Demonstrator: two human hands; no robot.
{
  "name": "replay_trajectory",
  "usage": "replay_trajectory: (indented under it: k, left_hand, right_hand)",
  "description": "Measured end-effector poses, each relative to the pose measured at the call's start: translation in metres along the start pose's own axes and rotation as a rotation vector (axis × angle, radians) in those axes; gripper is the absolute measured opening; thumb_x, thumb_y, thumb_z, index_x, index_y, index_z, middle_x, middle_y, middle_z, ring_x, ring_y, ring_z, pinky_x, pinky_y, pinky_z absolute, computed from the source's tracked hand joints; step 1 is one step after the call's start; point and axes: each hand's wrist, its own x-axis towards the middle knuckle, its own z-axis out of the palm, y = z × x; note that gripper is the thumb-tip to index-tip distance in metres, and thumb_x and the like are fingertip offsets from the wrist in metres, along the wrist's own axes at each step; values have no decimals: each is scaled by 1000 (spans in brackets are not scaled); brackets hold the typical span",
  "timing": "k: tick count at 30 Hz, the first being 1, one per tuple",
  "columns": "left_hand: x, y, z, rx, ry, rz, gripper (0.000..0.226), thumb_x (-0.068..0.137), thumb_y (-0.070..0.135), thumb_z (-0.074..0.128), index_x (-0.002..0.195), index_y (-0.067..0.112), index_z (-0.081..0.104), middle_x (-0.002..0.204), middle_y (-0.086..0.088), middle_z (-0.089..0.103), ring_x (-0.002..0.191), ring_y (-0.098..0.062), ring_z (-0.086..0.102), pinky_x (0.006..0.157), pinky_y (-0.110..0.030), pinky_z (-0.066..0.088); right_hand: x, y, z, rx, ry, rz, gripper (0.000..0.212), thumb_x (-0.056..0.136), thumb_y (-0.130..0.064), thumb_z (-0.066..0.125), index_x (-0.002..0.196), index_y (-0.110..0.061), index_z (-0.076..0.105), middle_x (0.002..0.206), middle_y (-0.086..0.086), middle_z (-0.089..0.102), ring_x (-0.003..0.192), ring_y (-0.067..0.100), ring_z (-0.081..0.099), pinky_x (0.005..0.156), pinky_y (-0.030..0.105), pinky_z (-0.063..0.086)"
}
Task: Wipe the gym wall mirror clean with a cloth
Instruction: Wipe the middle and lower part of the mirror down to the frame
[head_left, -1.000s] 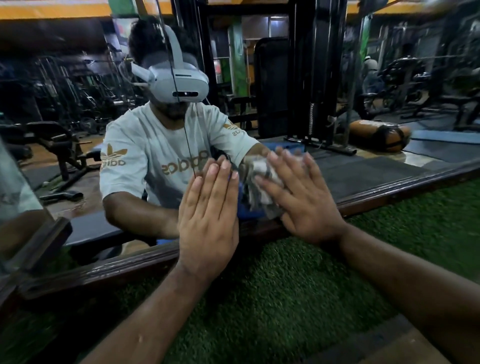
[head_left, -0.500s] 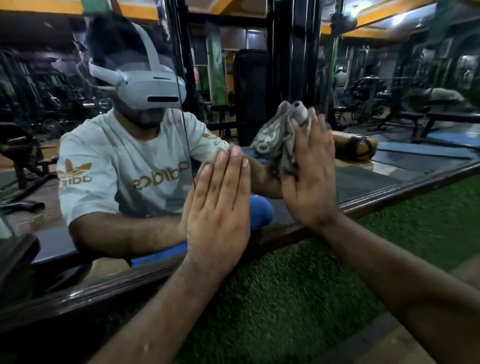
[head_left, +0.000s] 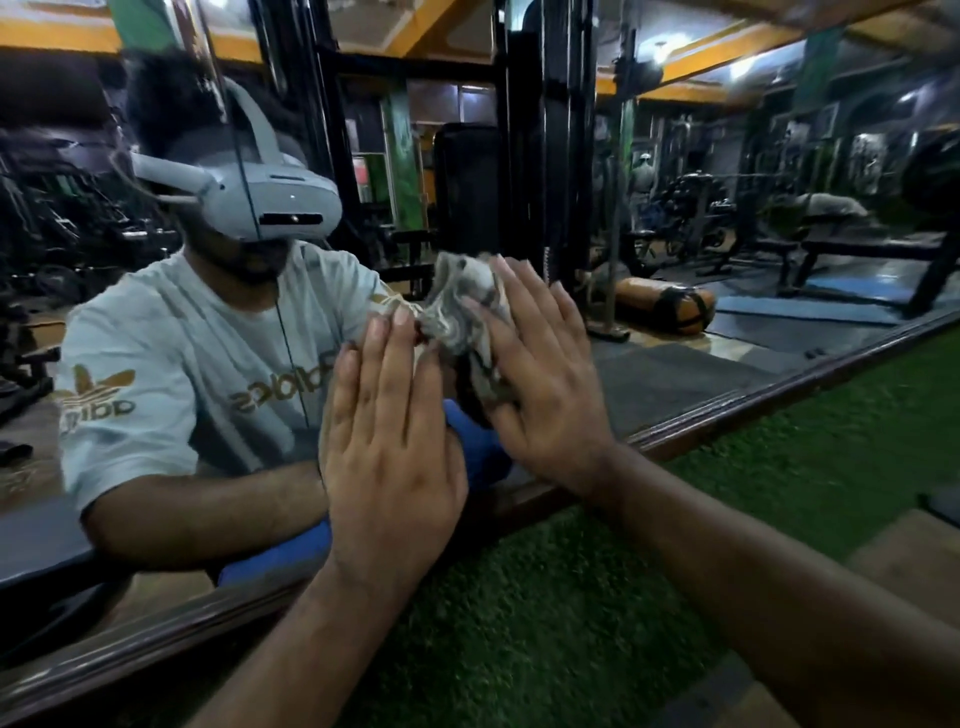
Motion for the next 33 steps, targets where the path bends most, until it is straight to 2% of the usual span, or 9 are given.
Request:
replay_trajectory:
  k: [2, 6, 11, 14, 19, 24, 26, 30, 33]
  left_hand:
    - [-3, 3, 2, 2, -9, 37, 52, 92, 5, 54, 143, -5, 49, 157, -24, 35, 150, -37, 29, 124, -51, 20]
    - [4, 9, 10, -53, -34, 76, 55, 93, 3, 52, 147, -5, 44, 158, -22, 36, 151, -34, 28, 124, -51, 22]
    - [2, 26, 14, -189, -30, 66, 54, 97, 4, 40, 150, -4, 37, 159, -21, 34, 152, -33, 26, 123, -53, 23]
    - [-4, 31, 22, -79, -102, 174, 52, 99, 9, 36, 150, -2, 40, 160, -19, 33, 152, -31, 26, 126, -45, 17]
    - [-4, 39, 39, 39, -133, 150, 57, 95, 7, 43, 151, -4, 38, 161, -19, 32, 152, -33, 25, 125, -48, 18]
    - [0, 55, 49, -77, -105, 122, 50, 99, 4, 36, 148, -5, 43, 159, -19, 35, 151, -33, 29, 124, -49, 23]
    - [5, 56, 51, -85, -89, 118, 51, 98, 2, 38, 147, -6, 43, 157, -21, 37, 150, -34, 30, 123, -52, 25]
    - [20, 59, 56, -13, -66, 91, 52, 97, 2, 44, 148, -7, 41, 157, -22, 37, 150, -35, 29, 123, -52, 24]
    - [24, 64, 56, 31, -48, 33, 53, 94, 2, 45, 145, -10, 44, 157, -24, 36, 150, -36, 29, 123, -54, 24]
  right_hand:
    - [-8, 27, -9, -42, 28, 26, 55, 107, -33, 36, 155, -6, 39, 164, 26, 30, 156, 40, 25, 128, 58, 16]
    - [-2, 17, -4, 33, 151, 325, 67, 96, -23, 52, 159, -4, 36, 168, 23, 24, 160, 35, 13, 130, 57, 10]
    - [-86, 29, 5, -52, -48, 14, 53, 104, -24, 38, 156, -12, 36, 166, 22, 25, 159, 36, 18, 127, 59, 16]
    - [-113, 55, -7, -150, -112, 27, 57, 101, -20, 41, 158, -13, 33, 167, 21, 24, 160, 35, 16, 127, 60, 18]
    - [-75, 63, -14, -43, 49, 299, 74, 94, -23, 50, 162, -9, 25, 170, 25, 15, 161, 38, 7, 129, 58, 10]
    - [-111, 81, -12, -129, -163, -202, 64, 100, -26, 44, 162, -20, 29, 170, 14, 16, 160, 34, 14, 128, 56, 14]
    - [-94, 103, -22, -160, -112, -168, 67, 96, -25, 49, 160, -18, 31, 168, 18, 21, 159, 36, 16, 129, 55, 12]
    - [-14, 107, -34, -78, 137, 163, 66, 97, -29, 51, 158, -7, 38, 166, 29, 27, 157, 45, 19, 129, 59, 12]
    - [0, 96, -27, -30, 102, -26, 65, 93, -21, 64, 154, -4, 46, 163, 27, 32, 156, 43, 25, 127, 61, 17]
